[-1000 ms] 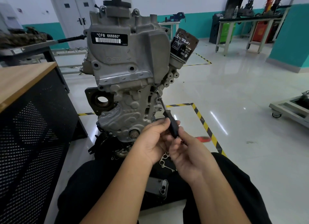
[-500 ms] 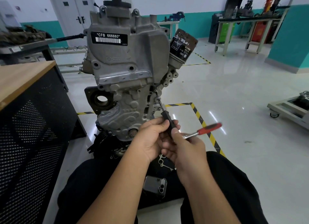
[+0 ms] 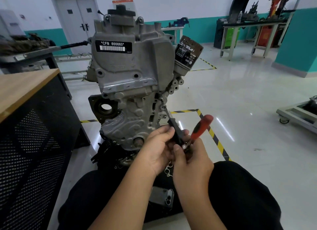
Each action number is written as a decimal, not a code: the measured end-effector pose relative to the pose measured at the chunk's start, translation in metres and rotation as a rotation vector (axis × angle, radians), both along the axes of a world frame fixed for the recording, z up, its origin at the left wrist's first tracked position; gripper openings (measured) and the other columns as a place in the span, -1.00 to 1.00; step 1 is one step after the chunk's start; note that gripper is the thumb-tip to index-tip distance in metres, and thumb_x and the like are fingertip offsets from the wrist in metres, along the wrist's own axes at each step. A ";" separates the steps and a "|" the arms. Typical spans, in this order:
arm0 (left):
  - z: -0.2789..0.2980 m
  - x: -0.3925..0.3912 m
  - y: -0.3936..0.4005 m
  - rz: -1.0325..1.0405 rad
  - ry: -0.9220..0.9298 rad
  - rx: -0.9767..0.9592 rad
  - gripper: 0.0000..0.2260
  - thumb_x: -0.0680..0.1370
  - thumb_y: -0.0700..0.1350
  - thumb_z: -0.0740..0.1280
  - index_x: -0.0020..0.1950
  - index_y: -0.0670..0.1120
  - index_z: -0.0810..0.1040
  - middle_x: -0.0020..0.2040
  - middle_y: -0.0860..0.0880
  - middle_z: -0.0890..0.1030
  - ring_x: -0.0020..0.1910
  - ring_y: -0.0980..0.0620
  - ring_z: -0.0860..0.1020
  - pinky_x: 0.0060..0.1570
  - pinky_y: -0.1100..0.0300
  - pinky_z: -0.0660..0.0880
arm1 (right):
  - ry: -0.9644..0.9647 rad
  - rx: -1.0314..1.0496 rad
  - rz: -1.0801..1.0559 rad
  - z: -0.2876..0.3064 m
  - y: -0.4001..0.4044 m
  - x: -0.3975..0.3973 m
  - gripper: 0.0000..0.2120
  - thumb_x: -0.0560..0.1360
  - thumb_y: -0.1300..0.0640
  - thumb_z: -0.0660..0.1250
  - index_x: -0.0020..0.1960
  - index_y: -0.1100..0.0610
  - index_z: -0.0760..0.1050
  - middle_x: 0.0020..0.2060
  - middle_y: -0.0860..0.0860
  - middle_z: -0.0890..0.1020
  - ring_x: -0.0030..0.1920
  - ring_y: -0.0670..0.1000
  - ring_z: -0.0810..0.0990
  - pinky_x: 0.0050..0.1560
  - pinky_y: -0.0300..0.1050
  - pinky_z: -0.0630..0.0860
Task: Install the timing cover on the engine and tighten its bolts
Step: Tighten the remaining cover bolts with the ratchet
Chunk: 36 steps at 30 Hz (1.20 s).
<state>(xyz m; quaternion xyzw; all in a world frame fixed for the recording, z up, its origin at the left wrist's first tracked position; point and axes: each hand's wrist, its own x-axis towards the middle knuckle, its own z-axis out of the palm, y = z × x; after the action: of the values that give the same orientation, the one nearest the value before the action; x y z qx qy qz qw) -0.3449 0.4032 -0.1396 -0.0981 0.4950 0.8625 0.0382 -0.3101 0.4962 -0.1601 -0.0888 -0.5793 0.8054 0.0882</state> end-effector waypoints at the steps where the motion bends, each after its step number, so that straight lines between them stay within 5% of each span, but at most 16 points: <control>1: -0.003 -0.003 -0.001 -0.016 0.015 0.023 -0.76 0.68 -0.16 0.25 0.27 -0.25 0.56 0.05 -0.21 0.72 -0.31 -0.05 0.68 -0.29 0.22 0.41 | 0.003 -0.055 0.015 0.001 0.003 -0.003 -0.78 0.56 0.20 0.44 0.09 -0.10 0.57 -0.13 -0.07 0.73 -0.18 -0.08 0.70 -0.16 -0.06 0.67; 5: -0.008 -0.003 -0.007 0.000 -0.008 0.001 -0.77 0.64 -0.18 0.31 0.20 -0.29 0.60 -0.05 -0.28 0.66 -0.54 -0.01 0.49 -0.62 0.27 0.39 | -0.217 -0.560 0.360 0.015 0.016 0.001 -0.82 0.63 0.20 0.35 0.14 0.31 0.58 -0.20 0.26 0.67 -0.45 -0.02 0.58 -0.48 -0.20 0.52; 8: -0.008 -0.002 -0.002 0.055 -0.030 -0.004 -0.77 0.63 -0.18 0.31 0.18 -0.30 0.59 -0.05 -0.34 0.63 -0.60 -0.04 0.48 -0.66 0.29 0.33 | -0.183 -0.236 0.346 0.015 0.023 -0.006 -0.88 0.62 0.26 0.36 0.14 0.27 0.54 -0.22 0.22 0.71 -0.43 0.03 0.61 -0.44 -0.14 0.55; 13: -0.011 -0.004 0.001 0.098 -0.060 -0.038 -0.79 0.60 -0.12 0.37 0.13 -0.25 0.61 -0.21 -0.25 0.66 -0.69 -0.01 0.38 -0.64 0.32 0.28 | -0.144 -0.110 0.251 0.010 0.021 -0.008 -0.88 0.57 0.26 0.43 0.05 0.17 0.52 -0.28 0.17 0.72 -0.38 0.11 0.70 -0.38 -0.08 0.60; 17: -0.007 -0.004 -0.003 0.027 -0.014 -0.048 -0.84 0.51 -0.03 0.43 -0.14 -0.11 0.72 -0.28 -0.19 0.64 -0.60 0.01 0.40 -0.61 0.30 0.34 | -0.310 -0.597 0.349 0.014 0.019 -0.008 -0.81 0.61 0.19 0.37 0.10 0.33 0.56 -0.29 0.24 0.68 -0.44 -0.02 0.64 -0.49 -0.22 0.54; 22: -0.003 -0.002 -0.001 0.034 0.008 0.001 -0.89 0.40 -0.08 0.47 -0.23 -0.11 0.73 -0.18 -0.20 0.70 -0.33 -0.11 0.66 -0.45 0.15 0.57 | -0.422 -0.858 0.420 0.020 0.013 -0.002 -0.72 0.61 0.13 0.35 -0.14 0.26 0.75 -0.28 0.28 0.68 -0.51 -0.05 0.62 -0.59 -0.27 0.48; 27: -0.003 -0.004 0.005 0.112 -0.065 -0.095 -0.85 0.50 -0.06 0.49 -0.26 -0.05 0.71 -0.20 -0.19 0.66 -0.51 -0.02 0.49 -0.63 0.34 0.28 | -0.100 -0.021 0.146 0.002 0.008 -0.005 -0.95 0.57 0.17 0.45 0.02 0.09 0.59 -0.25 0.09 0.73 -0.33 0.03 0.71 -0.28 0.02 0.69; 29: 0.000 -0.002 0.006 0.049 -0.051 -0.079 -0.85 0.51 0.00 0.48 -0.16 -0.07 0.70 -0.16 -0.20 0.65 -0.62 0.04 0.40 -0.64 0.38 0.25 | -0.099 -0.173 0.153 0.006 0.008 -0.003 -0.89 0.60 0.12 0.42 0.05 0.16 0.63 -0.28 0.13 0.72 -0.39 0.03 0.68 -0.36 -0.05 0.65; 32: 0.004 0.000 0.002 -0.036 -0.018 -0.009 -0.80 0.58 -0.07 0.39 0.08 -0.19 0.64 -0.13 -0.20 0.68 -0.63 0.02 0.47 -0.66 0.31 0.37 | -0.301 -0.812 0.381 0.021 0.015 -0.003 -0.76 0.60 0.06 0.37 0.11 0.19 0.69 -0.29 0.21 0.68 -0.47 -0.05 0.62 -0.53 -0.26 0.50; 34: 0.004 -0.001 0.002 -0.018 -0.023 -0.033 -0.78 0.63 -0.12 0.35 0.14 -0.27 0.60 -0.19 -0.19 0.68 -0.61 0.01 0.46 -0.66 0.29 0.36 | -0.263 -0.665 0.380 0.018 0.020 -0.006 -0.78 0.60 0.08 0.39 0.10 0.22 0.69 -0.29 0.20 0.67 -0.47 -0.05 0.60 -0.50 -0.23 0.53; 36: 0.005 -0.003 0.008 0.026 -0.018 -0.045 -0.85 0.60 -0.15 0.37 0.00 -0.24 0.63 -0.15 -0.23 0.68 -0.56 -0.03 0.50 -0.65 0.29 0.32 | -0.097 -0.121 0.219 0.011 0.022 -0.008 -0.87 0.58 0.15 0.44 0.09 0.17 0.64 -0.27 0.09 0.71 -0.37 -0.01 0.67 -0.35 -0.07 0.65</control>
<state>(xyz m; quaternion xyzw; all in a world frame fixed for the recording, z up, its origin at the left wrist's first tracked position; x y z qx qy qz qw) -0.3478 0.4108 -0.1349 -0.1130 0.5126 0.8507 0.0291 -0.3179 0.5183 -0.1488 -0.0688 -0.5395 0.8385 -0.0338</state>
